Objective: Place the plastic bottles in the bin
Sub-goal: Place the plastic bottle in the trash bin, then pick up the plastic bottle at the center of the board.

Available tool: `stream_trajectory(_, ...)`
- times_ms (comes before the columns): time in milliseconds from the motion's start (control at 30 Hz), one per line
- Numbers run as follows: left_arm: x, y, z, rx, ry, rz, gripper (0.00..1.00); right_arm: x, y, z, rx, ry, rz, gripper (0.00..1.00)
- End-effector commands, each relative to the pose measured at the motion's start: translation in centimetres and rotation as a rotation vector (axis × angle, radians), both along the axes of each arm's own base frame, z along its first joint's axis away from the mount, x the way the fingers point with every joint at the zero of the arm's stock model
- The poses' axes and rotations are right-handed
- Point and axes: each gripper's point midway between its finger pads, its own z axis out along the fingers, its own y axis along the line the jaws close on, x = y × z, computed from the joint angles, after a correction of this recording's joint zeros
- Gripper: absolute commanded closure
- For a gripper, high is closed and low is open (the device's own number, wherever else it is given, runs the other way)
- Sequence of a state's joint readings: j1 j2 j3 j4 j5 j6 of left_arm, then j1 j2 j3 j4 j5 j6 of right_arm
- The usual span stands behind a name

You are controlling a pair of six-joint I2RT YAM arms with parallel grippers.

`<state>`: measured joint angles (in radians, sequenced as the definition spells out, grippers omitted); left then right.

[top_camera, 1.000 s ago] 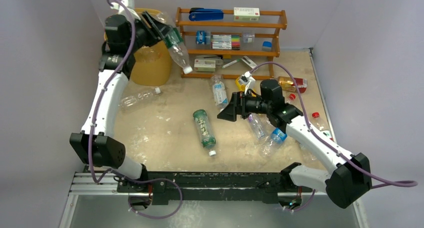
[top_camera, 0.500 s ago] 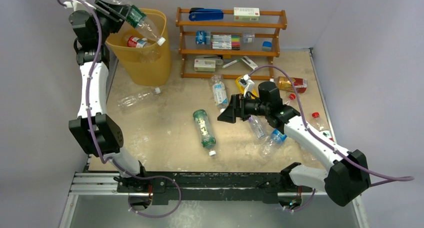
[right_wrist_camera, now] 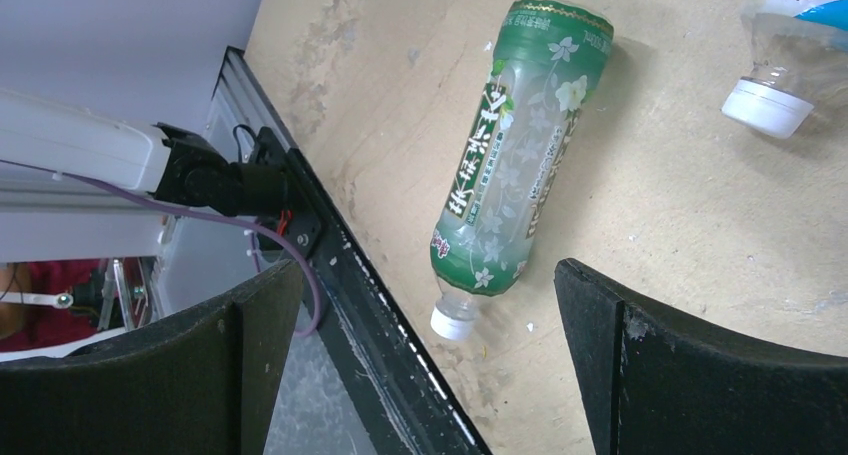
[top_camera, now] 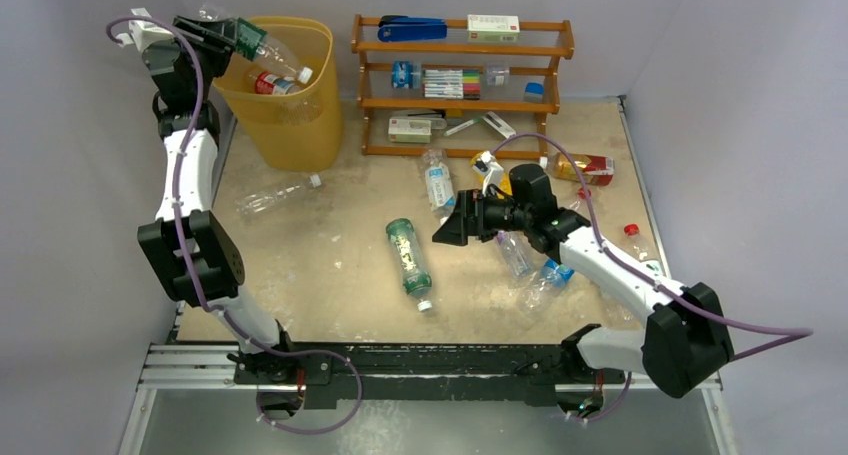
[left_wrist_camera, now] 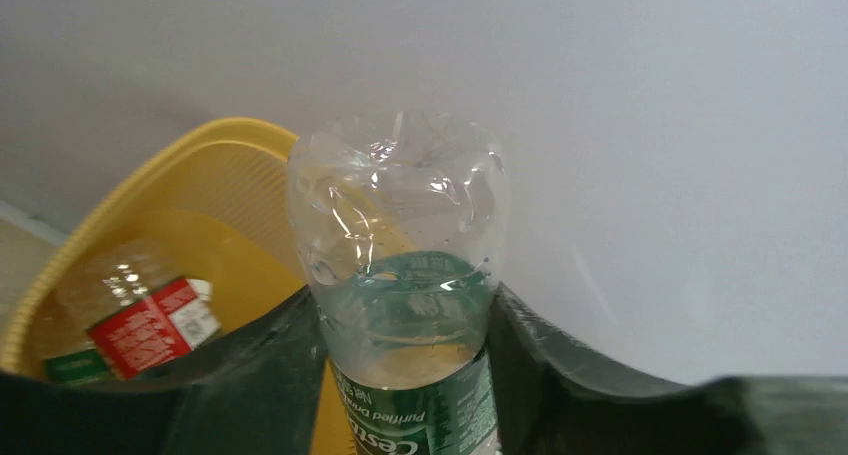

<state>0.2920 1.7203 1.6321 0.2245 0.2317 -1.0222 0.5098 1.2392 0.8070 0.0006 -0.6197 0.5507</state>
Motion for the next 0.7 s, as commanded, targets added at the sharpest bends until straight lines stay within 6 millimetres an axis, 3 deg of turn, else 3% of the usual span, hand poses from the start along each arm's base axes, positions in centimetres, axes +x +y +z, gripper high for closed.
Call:
stream_trajectory(0,0.7,1.7,-0.6,0.063,0.008,0.082,0.42,0.4,0.5,0.9,0.025,-0.045,0.016,0.01)
stream_trajectory(67,0.9,2.3,-1.7,0.073,0.060,0.104,0.23,0.5,0.5,0.9,0.025,-0.044,0.017,0.01)
stream_trajectory(100,1.0,2.4,-2.0,0.081,0.078,0.108,0.21,0.5,0.5,0.8,0.024,-0.043,0.017,0.01)
stream_trajectory(200,1.4,2.6,-2.3,0.085,0.120,0.108,0.20,0.6,0.6,0.8,0.025,-0.044,0.020,0.01)
stream_trajectory(367,1.0,2.4,-0.9,0.093,0.126,0.106,0.19,0.7,0.7,0.9,0.024,-0.044,0.020,0.01)
stream_trajectory(667,-3.0,0.3,2.5,0.087,0.116,0.056,0.18,0.8,0.7,0.8,0.022,-0.037,0.018,0.01)
